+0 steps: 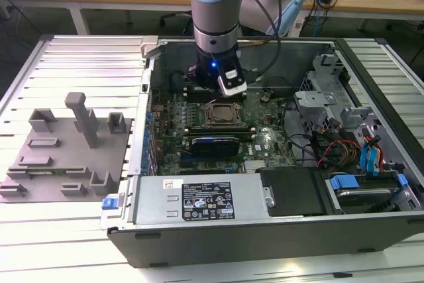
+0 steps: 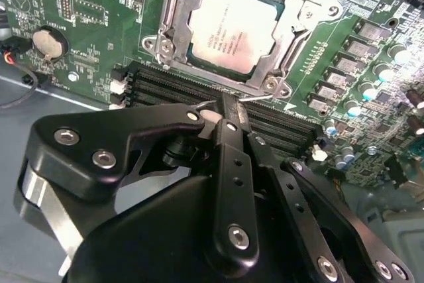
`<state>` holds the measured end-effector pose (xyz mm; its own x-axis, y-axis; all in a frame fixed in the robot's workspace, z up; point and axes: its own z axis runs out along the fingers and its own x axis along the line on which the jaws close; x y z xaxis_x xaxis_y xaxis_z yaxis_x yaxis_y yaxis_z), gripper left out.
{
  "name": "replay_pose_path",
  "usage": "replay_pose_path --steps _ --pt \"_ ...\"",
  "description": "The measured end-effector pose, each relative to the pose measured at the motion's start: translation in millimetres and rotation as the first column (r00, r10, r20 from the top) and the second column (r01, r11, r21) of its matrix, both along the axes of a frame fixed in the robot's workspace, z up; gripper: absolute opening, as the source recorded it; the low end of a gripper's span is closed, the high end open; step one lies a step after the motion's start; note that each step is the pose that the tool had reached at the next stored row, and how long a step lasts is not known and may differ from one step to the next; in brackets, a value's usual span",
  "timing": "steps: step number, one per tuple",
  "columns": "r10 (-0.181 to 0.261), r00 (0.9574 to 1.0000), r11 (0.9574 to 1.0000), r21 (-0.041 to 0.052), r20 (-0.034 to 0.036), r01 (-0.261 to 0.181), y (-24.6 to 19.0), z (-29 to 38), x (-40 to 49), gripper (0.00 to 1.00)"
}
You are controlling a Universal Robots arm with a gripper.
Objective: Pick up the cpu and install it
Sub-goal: 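Install the first cpu locking lever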
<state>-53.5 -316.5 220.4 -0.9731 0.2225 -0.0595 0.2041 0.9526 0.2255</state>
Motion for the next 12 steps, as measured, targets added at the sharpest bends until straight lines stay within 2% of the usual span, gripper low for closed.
replay_pose_path --steps 4,6,9,12 --pt "-0.023 0.9997 0.9997 0.0 0.0 0.023 0.6 -2.1 1.9 0.11" --pt "-0.033 0.9995 0.9995 -0.0002 -0.0001 0.033 2.7 -2.5 2.6 0.11" --pt "-0.048 0.9988 0.9988 0.0 0.0 0.048 3.5 -3.0 5.1 0.11" --pt "-0.088 0.9961 0.9961 0.0 0.0 0.088 3.7 -3.8 5.7 0.11"
